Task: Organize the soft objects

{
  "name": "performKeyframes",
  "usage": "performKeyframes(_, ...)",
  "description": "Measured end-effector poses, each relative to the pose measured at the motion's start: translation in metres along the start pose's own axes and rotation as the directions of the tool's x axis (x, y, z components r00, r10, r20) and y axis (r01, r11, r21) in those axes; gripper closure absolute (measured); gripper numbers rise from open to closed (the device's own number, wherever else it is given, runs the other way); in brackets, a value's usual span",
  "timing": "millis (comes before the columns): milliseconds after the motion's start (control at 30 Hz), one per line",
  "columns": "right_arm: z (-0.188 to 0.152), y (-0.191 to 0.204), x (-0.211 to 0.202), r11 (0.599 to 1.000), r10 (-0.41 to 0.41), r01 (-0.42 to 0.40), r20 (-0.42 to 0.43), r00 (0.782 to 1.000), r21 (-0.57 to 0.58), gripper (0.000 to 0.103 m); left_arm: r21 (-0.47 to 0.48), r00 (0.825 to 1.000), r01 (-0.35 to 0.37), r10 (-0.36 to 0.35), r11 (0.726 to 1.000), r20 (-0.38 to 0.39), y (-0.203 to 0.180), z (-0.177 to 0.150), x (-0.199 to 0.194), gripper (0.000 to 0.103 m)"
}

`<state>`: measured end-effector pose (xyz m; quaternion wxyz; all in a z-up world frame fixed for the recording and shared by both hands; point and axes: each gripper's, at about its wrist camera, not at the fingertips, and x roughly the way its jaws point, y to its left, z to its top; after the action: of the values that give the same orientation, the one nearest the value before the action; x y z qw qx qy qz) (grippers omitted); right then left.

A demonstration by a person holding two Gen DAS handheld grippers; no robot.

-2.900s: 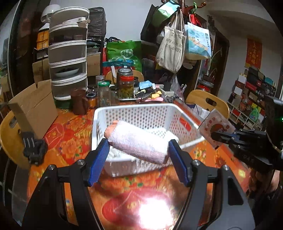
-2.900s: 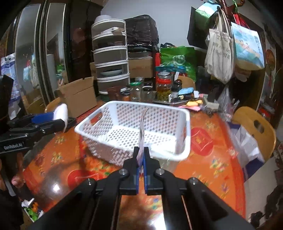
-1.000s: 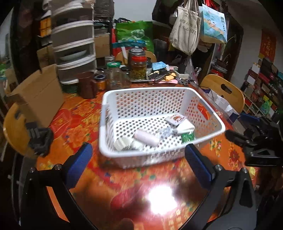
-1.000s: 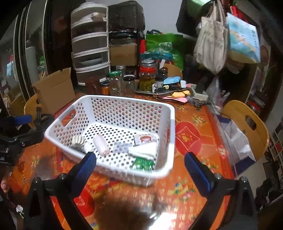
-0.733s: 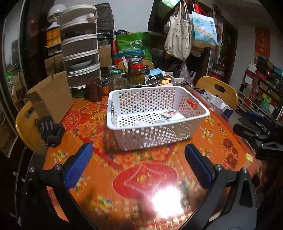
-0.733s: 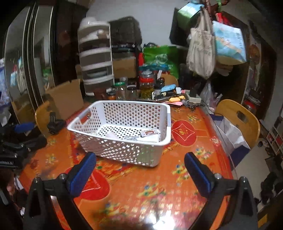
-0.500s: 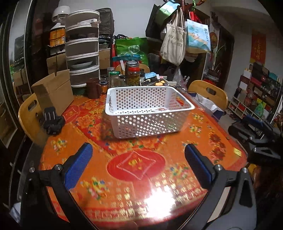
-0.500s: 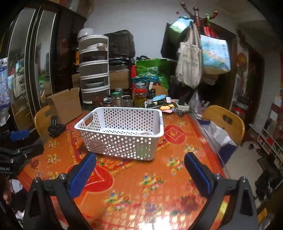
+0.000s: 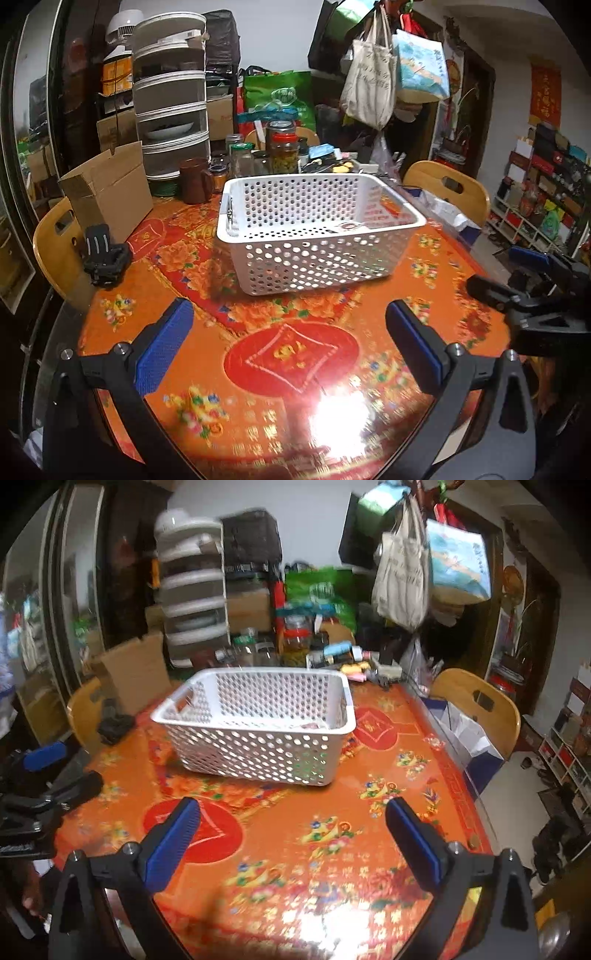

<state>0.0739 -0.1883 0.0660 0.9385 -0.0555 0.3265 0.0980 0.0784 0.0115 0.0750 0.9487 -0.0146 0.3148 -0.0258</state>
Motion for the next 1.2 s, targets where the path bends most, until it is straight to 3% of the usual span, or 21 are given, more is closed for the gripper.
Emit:
performKeyframes(100, 0.003, -0.002, 0.03, 0.999, -0.033, 0.033, -0.047, 0.998, -0.015, 0.003, -0.008, 1.0, 0.011, -0.011, 1.0, -0.015, 0.002, 0.008, 0.017, 0.0)
performKeyframes(200, 0.001, -0.007, 0.04, 1.0, -0.015, 0.015, -0.054, 0.998, 0.007, 0.003, -0.008, 1.0, 0.012, -0.012, 1.0, -0.017, 0.004, 0.011, 0.023, 0.0)
performKeyframes(467, -0.003, -0.005, 0.022, 1.0, 0.001, -0.001, -0.008, 1.0, 0.009, 0.003, -0.001, 1.0, 0.015, -0.015, 1.0, -0.002, 0.001, 0.01, 0.02, 0.0)
performKeyframes(1200, -0.001, -0.011, 0.019, 0.999, 0.012, -0.011, -0.008, 1.0, 0.034, 0.003, 0.004, 1.0, 0.018, -0.018, 1.0, -0.004, 0.001, 0.003, 0.014, 0.0)
